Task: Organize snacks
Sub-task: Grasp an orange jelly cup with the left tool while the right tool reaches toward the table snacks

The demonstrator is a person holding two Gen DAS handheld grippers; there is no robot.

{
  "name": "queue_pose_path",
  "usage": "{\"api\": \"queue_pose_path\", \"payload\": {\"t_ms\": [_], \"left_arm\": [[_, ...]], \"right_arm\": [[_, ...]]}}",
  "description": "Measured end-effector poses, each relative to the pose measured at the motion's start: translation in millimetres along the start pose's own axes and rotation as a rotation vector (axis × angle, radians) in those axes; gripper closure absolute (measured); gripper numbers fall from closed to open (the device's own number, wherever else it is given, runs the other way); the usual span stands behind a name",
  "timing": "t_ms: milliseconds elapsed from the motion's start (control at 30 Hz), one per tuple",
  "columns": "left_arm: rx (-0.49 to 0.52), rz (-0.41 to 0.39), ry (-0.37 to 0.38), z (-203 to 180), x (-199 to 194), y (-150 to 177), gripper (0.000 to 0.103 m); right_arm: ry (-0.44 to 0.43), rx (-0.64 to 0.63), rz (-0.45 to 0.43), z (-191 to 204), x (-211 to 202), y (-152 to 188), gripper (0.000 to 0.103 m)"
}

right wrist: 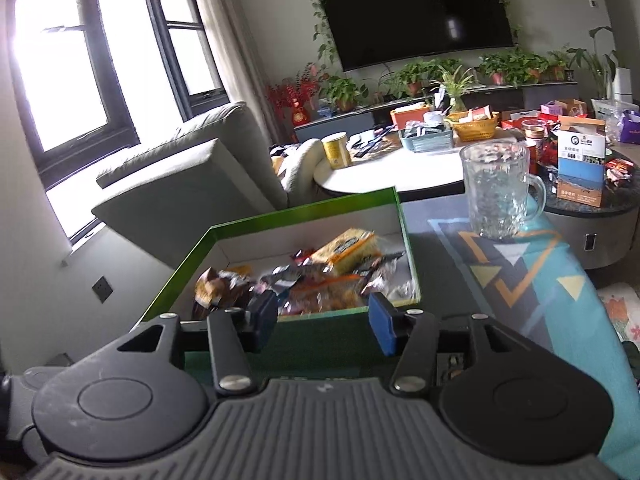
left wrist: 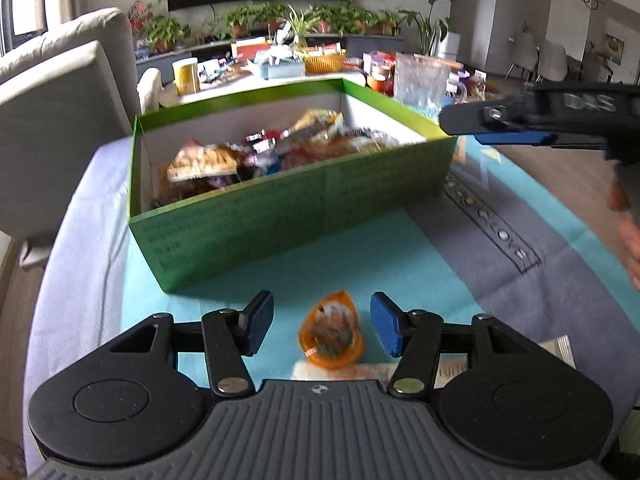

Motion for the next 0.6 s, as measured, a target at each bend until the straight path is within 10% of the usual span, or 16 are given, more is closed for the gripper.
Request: {"api": "queue_pose_path", "payload": {"t_ms": [600], "left_arm": [[-0.057,-0.048,-0.014,10.4,-6.2,0.8,0.07]], "right_arm": [[-0.147,-0.269,0.134,22.1,-38.5,77.7,0.036]]}}
Point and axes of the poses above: each gripper's, at about its wrist camera, not at the fingertips, and x roughly the way its jaws point, z to its left, y to its underside, the point moved 6 cm from there along x, roughly the way its jaws point, and after that the axes turned 10 degrees about y, right-handed, at the moved point
